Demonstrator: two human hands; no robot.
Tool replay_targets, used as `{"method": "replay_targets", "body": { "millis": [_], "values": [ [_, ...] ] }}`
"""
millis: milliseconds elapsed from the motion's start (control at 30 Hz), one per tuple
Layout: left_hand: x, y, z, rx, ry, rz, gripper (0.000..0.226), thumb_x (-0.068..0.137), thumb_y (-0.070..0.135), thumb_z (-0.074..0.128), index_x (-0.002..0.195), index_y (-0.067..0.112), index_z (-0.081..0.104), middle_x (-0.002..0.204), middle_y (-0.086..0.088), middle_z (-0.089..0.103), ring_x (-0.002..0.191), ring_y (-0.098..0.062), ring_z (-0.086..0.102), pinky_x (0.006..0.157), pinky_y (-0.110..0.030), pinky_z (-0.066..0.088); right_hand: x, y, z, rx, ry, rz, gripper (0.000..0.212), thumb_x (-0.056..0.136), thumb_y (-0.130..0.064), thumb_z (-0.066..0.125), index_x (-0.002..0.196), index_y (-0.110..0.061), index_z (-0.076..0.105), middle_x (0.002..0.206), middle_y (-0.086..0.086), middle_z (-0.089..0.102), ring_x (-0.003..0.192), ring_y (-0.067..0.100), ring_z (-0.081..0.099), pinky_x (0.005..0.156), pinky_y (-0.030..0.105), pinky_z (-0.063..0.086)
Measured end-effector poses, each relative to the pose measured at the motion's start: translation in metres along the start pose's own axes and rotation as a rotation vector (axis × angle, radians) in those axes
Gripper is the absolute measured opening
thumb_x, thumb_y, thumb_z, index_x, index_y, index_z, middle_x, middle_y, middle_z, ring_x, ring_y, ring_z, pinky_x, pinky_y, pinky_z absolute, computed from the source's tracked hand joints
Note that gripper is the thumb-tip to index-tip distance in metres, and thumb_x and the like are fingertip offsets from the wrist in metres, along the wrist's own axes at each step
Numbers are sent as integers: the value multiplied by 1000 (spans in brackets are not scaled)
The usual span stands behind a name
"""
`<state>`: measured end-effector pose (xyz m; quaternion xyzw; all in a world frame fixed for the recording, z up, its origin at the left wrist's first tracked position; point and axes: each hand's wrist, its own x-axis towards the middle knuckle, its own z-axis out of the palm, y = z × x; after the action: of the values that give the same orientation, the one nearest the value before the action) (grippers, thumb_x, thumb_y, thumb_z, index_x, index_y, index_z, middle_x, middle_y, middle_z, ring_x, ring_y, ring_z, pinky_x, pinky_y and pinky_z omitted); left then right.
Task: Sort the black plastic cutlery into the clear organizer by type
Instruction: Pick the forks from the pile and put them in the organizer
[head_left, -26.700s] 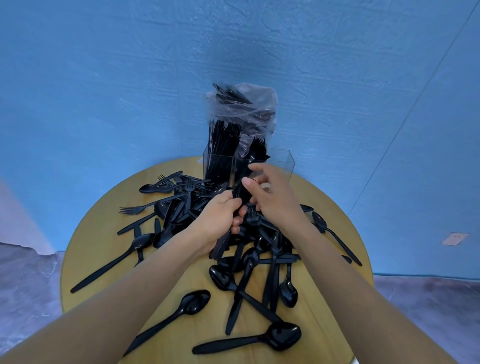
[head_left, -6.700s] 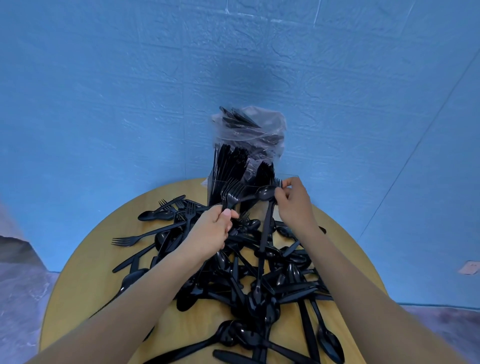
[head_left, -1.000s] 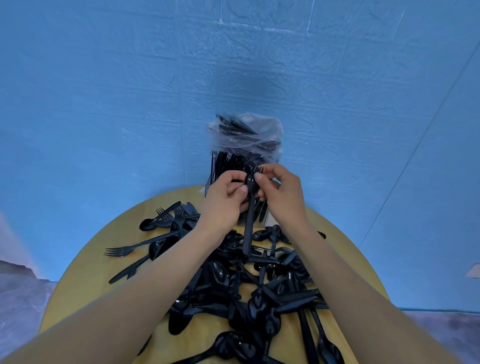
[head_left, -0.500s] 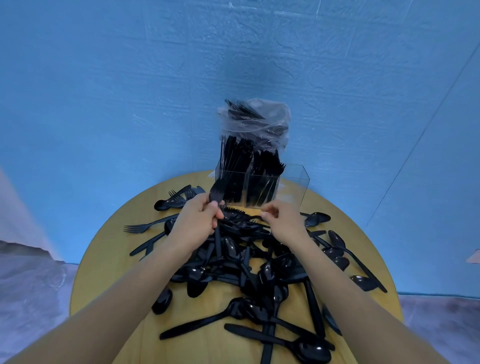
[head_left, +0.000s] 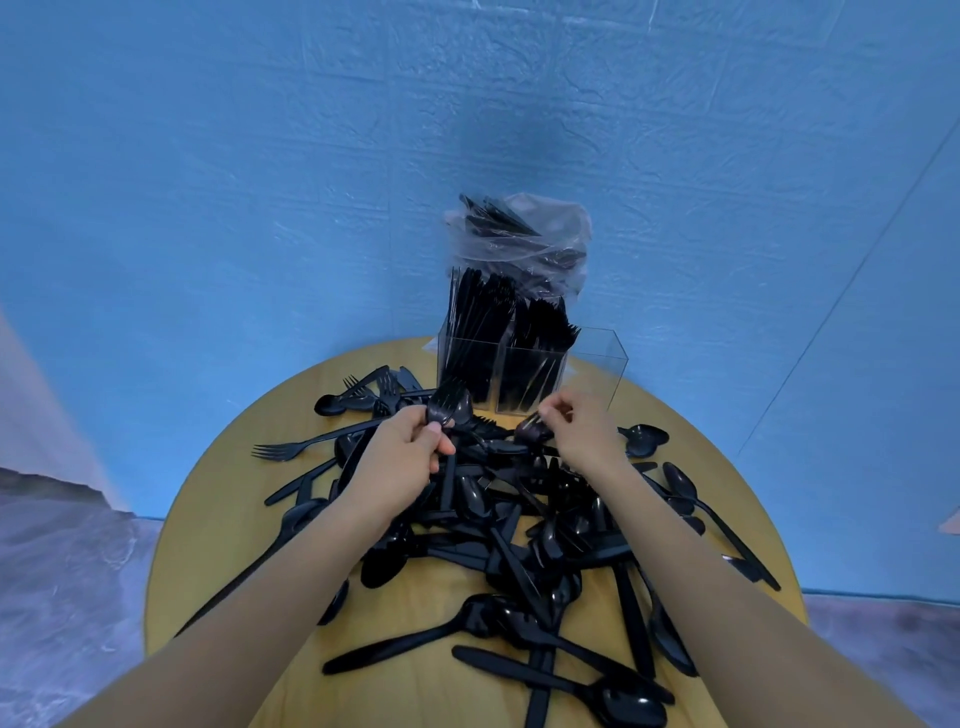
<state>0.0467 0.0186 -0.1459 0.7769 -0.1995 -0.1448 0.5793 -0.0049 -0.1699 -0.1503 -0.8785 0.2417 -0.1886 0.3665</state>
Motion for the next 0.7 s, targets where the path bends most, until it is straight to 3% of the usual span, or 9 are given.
{"method": "replay_targets", "body": {
  "millis": [167,300,433,567,700],
  "values": [
    [4,9,11,-13,-10,20,22,101,13,35,92,18,53,76,6,57,60,-7,46,59,-19,41,-3,-2,-18,66,317,-313,14,97,-12,47,86,-14,56,86,-4,55,75,1,45,67,8,34],
    [7,19,21,-35,-9,59,19,101,13,35,101,16,54,77,6,57,61,-7,45,62,-20,43,-12,-13,-42,92,491,-513,13,97,-6,47,88,-7,57,86,-3,53,77,8,46,69,8,33],
    [5,31,35,-115,-34,78,19,101,12,36,106,17,54,81,3,59,69,-8,52,67,-19,46,-27,-27,-52,138,461,-589,12,96,-6,50,89,-12,58,83,-2,55,76,11,50,70,14,39],
    [-9,38,46,-188,-117,84,20,101,13,38,103,20,57,85,4,65,80,-8,64,77,-25,53,-38,-34,-38,154,359,-542,11,94,-8,52,88,-15,56,80,2,57,71,19,55,64,26,44],
    [-28,38,46,-293,-182,61,22,102,14,34,102,19,55,84,-2,64,65,-6,64,66,-22,56,-47,-37,-20,134,374,-519,13,93,-9,54,82,-16,54,74,2,55,67,16,51,61,22,39]
  ]
}}
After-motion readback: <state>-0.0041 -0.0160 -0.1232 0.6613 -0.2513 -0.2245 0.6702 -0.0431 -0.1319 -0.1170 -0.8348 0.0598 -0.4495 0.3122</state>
